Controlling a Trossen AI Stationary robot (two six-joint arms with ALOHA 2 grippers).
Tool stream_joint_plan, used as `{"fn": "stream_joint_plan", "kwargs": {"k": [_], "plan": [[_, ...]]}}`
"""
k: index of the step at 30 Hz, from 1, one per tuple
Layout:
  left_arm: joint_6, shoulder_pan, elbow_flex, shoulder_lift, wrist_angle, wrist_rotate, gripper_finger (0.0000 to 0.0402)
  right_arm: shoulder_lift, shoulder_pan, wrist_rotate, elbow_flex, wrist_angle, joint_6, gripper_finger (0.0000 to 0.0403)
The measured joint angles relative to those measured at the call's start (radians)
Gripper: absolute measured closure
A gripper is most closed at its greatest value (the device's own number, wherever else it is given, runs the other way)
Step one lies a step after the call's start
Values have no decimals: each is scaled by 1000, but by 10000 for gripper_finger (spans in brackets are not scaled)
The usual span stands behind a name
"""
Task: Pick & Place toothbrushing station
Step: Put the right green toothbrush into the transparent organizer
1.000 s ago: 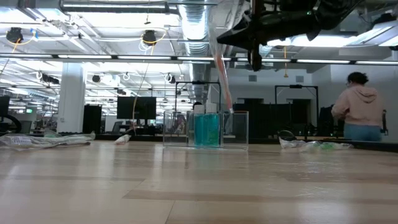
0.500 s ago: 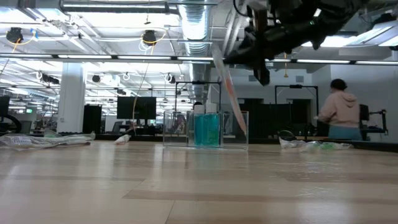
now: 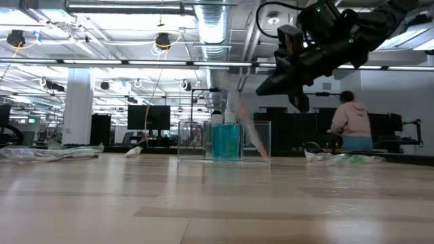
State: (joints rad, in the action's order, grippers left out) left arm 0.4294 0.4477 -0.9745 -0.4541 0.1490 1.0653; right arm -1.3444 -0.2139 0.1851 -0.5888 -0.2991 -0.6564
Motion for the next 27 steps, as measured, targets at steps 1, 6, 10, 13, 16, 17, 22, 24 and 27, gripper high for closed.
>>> {"fn": "stream_joint_plan", "kwargs": {"k": [1,6,10,13,16,17,22,24,27], "plan": [[0,0,0,0,0,0,220,7,-5,10,0,-1,-6,393],[0,0,0,0,0,0,220,23,-39,84,-1,3,-48,337],[0,0,0,0,0,0,220,55,-67,103,-1,6,-52,280],[0,0,0,0,0,0,220,97,-98,106,-1,18,-29,244],[0,0,0,0,0,0,220,146,-132,105,-35,117,22,226],[0,0,0,0,-3,0,220,161,-143,105,-62,181,49,224],[0,0,0,-19,-24,10,220,201,-174,85,-290,637,287,235],[0,0,0,-34,-26,12,220,194,-177,42,-412,859,401,243],[-1,0,0,-63,-30,12,220,155,-177,-44,-596,1184,568,254]]}}
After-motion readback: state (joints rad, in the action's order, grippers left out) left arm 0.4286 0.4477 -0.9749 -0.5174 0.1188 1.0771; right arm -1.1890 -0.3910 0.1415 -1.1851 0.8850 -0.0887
